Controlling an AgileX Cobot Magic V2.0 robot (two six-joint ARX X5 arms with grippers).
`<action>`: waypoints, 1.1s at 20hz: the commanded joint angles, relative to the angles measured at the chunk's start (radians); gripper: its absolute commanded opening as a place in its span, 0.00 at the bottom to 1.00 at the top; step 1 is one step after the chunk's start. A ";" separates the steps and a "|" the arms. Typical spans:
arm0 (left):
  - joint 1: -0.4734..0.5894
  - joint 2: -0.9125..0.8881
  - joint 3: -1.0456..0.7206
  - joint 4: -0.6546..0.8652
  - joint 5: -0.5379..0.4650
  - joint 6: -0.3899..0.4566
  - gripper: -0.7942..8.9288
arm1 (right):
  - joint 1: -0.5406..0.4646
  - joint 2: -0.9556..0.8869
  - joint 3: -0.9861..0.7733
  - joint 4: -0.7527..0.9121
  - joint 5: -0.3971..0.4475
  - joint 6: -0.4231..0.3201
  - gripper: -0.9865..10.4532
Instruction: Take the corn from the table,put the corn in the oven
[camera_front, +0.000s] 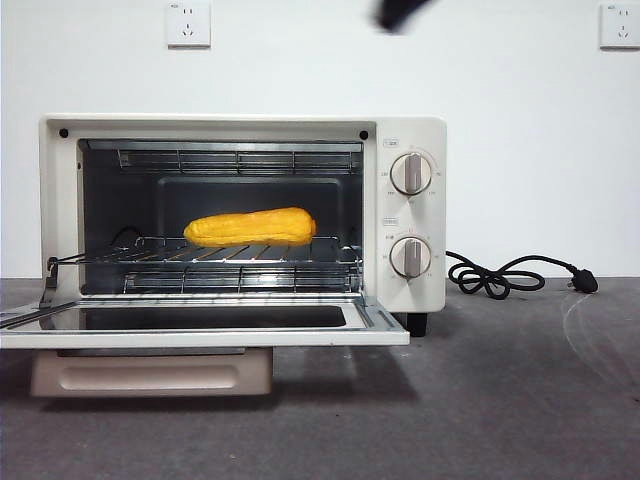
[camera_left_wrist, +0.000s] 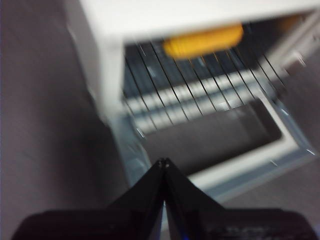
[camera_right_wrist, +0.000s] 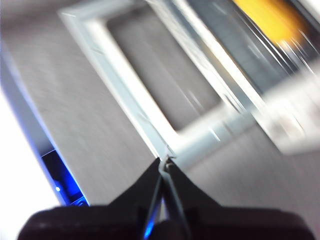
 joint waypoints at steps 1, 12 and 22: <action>0.092 0.041 -0.065 0.004 0.126 -0.019 0.07 | -0.145 -0.023 0.002 -0.062 -0.119 0.021 0.08; 0.206 0.520 -0.072 0.027 0.267 -0.056 0.07 | -0.684 0.020 0.002 -0.143 -0.624 -0.159 0.08; 0.191 0.703 -0.072 0.119 0.074 -0.075 0.07 | -0.699 0.031 0.002 -0.125 -0.624 -0.160 0.08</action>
